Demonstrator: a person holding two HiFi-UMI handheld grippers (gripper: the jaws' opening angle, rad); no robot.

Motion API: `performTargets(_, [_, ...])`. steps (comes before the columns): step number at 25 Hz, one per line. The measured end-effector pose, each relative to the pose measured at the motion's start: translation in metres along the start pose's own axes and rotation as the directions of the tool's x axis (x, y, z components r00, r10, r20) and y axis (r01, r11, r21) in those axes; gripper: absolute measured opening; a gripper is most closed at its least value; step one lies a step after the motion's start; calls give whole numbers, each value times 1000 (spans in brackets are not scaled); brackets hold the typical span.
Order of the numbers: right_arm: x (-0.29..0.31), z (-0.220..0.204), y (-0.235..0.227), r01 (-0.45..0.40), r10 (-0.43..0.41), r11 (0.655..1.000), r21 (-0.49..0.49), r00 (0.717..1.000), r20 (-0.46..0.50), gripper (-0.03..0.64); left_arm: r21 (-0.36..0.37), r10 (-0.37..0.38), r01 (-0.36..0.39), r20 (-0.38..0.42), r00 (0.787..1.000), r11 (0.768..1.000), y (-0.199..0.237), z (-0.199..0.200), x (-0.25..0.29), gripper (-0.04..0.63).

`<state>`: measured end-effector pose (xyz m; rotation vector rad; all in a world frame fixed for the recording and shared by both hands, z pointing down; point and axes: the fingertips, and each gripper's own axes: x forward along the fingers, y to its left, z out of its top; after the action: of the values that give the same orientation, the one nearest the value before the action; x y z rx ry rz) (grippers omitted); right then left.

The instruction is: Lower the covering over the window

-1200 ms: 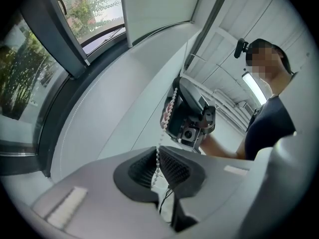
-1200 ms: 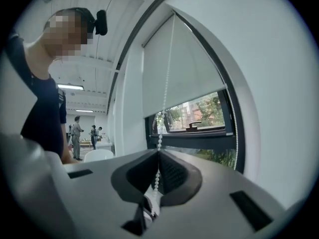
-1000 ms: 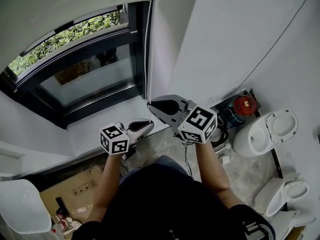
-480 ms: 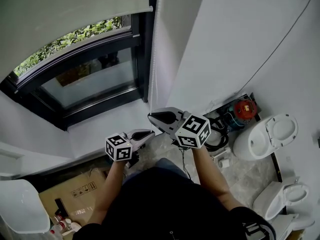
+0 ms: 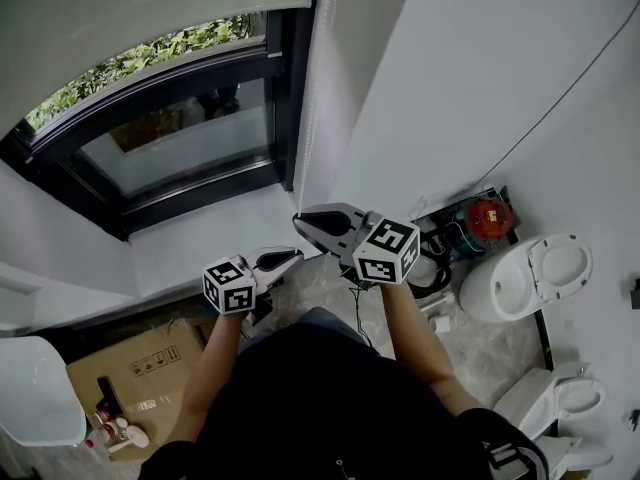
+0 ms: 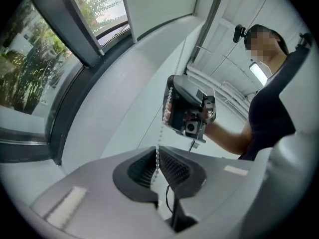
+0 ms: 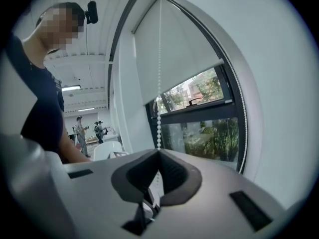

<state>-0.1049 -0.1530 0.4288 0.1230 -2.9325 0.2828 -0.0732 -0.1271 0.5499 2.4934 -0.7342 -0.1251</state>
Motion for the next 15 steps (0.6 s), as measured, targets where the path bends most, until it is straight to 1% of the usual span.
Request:
performTargets(3, [0, -26, -3, -10, 10, 1000, -10, 997, -82, 12, 17, 28, -26, -105, 994, 1000, -1, -23, 7, 23])
performTargets(5, [-3, -40, -3, -18, 20, 1000, 21, 995, -98, 12, -3, 37, -37, -119, 992, 999, -4, -32, 12, 25])
performTargets(8, [-13, -50, -1, -36, 43, 997, 68, 994, -99, 12, -32, 66, -69, -86, 994, 997, -8, -26, 17, 26])
performTargets(10, [-18, -50, -1, -49, 57, 996, 79, 994, -98, 12, -29, 106, -108, -59, 993, 994, -7, -14, 15, 69])
performTargets(12, [-20, -50, -3, -60, 67, 995, 76, 993, -98, 12, -29, 128, -128, -6, 992, 991, -9, 5, 10, 80])
performTargets(15, [-23, -51, -3, -82, 89, 994, 77, 992, -85, 12, -13, 136, -135, 106, 985, 991, -18, 39, 1, 86])
